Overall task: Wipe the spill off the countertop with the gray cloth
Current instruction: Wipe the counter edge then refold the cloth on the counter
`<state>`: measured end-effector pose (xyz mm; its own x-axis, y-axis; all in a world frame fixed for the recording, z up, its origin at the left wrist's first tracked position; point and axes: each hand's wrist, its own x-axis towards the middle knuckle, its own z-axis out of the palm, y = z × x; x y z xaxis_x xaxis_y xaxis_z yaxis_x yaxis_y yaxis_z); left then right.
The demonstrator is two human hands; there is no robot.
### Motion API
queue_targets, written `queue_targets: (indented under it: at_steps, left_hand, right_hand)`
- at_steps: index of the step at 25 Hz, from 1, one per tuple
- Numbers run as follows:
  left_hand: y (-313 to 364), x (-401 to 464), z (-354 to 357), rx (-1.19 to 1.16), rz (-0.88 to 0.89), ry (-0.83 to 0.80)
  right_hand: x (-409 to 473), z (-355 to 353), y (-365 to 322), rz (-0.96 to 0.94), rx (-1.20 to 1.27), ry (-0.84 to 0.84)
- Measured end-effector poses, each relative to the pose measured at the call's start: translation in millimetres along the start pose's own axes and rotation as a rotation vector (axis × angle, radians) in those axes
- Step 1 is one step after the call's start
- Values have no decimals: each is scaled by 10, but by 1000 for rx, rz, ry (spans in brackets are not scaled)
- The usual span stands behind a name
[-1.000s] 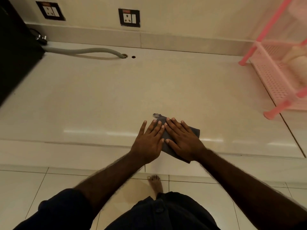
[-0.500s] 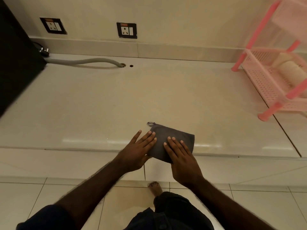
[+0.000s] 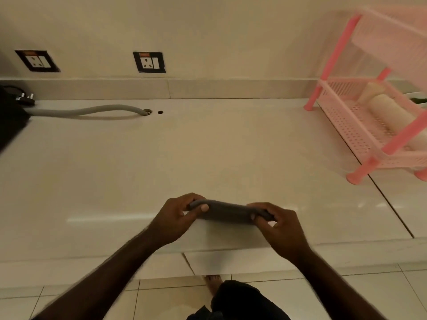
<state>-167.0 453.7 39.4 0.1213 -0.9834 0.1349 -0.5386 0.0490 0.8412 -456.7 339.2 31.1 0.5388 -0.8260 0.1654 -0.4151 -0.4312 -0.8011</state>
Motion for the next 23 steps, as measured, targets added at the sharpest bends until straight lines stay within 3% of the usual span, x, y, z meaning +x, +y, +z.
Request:
queue_targets:
  at_steps: [6,13,18,21,23]
  left_hand:
    - [99,1156,-124,-135,-52,104]
    - [-25,2360,-309,43,76,138]
    - [-434,2144,-63,389,301,-66]
    - [-594,1789,105,425,408,-192]
    - [-613,1584,167,443,407,-193]
  right_hand:
    - [1177,-386,42,145,343,-2]
    - [2394,-579,284,62,203,76]
    - [2250,-546,713,72,70,-56]
    - [1900,-499,934,42,-14,-174]
    - [1699,-508,1014,-20,-34,-239]
